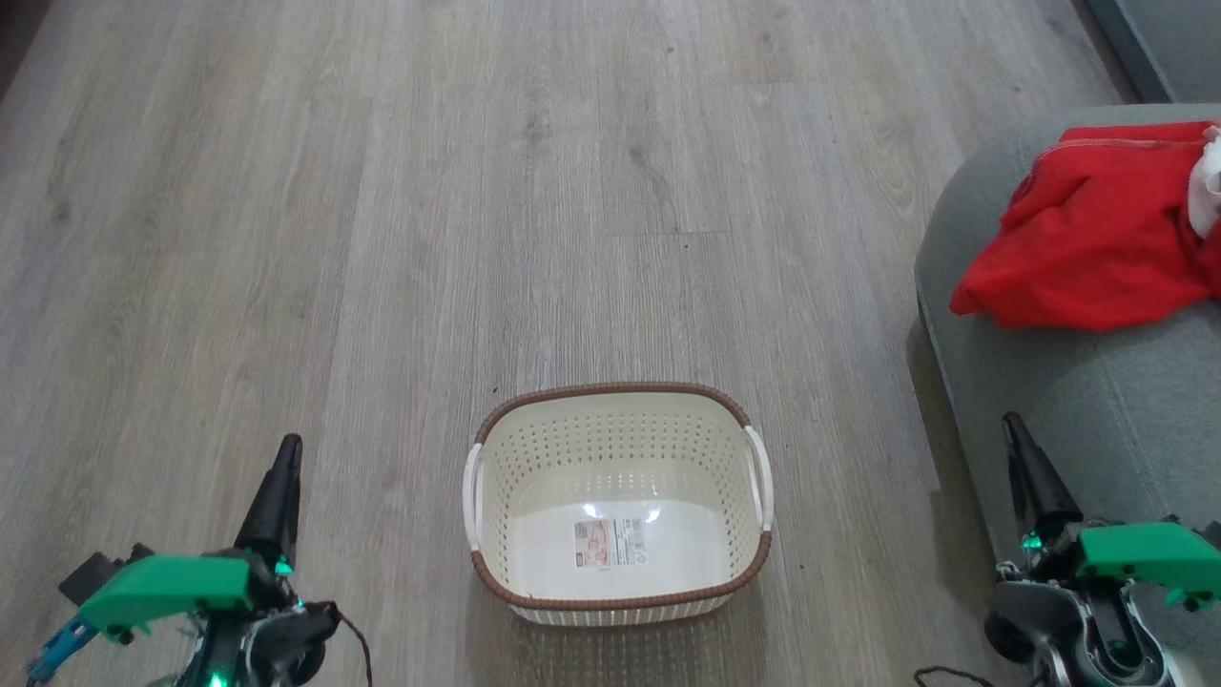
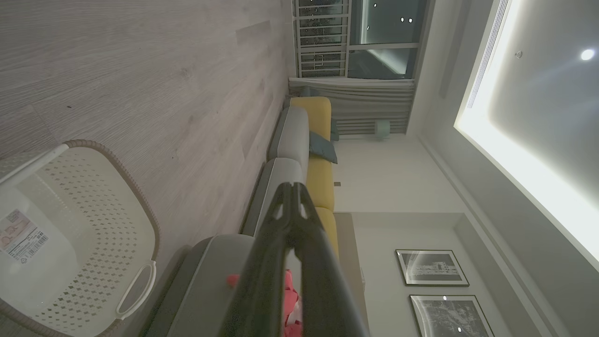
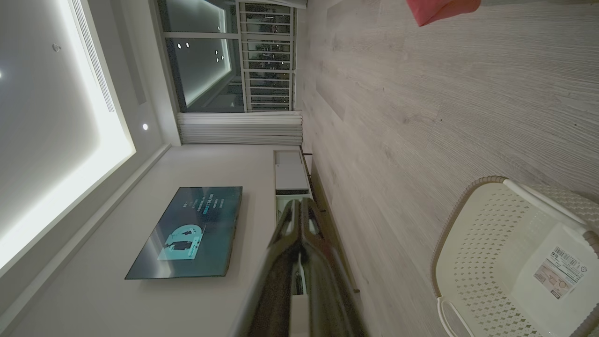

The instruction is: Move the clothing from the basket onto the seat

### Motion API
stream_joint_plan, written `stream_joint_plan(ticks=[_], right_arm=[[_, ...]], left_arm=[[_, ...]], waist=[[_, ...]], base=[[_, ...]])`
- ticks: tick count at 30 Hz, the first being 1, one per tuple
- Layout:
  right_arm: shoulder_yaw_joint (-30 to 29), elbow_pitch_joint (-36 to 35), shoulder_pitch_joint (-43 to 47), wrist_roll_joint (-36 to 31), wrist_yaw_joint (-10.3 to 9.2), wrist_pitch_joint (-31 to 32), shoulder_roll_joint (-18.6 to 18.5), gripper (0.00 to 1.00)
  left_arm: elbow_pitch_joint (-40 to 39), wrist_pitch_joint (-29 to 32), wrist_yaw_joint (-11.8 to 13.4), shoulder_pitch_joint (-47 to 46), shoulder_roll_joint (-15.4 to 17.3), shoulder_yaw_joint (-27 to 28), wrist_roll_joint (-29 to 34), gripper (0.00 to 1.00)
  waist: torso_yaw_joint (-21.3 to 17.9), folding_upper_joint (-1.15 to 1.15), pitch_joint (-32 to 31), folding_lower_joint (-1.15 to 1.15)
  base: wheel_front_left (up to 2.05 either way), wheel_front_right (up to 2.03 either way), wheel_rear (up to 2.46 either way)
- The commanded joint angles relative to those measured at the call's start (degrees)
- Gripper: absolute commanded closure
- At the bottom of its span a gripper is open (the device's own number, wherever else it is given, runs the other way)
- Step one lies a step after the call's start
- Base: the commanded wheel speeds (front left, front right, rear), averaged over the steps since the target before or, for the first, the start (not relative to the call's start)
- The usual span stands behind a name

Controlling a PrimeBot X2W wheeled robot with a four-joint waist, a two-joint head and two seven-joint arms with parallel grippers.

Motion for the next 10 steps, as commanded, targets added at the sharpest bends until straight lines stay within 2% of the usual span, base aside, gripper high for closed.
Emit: stream_joint_plan(ticks=[1,10], right_arm=[[1.1,-2.21,-3.19,0.34,-0.01,0.17,-0.41,1.0],[1.1,-2.21,-3.19,0.34,-0.01,0.17,-0.41,1.0]], left_arm=[[-1.96,0.43,-0.53,-2.75,0.47,1.96,-0.39,1.0],[-1.96,0.43,-0.53,-2.75,0.47,1.95,-0.39,1.0]], waist=[[0.0,0.0,0.0,0.0],[0.0,0.0,0.0,0.0]], base=[[0.0,0.0,0.0],[0.0,0.0,0.0]])
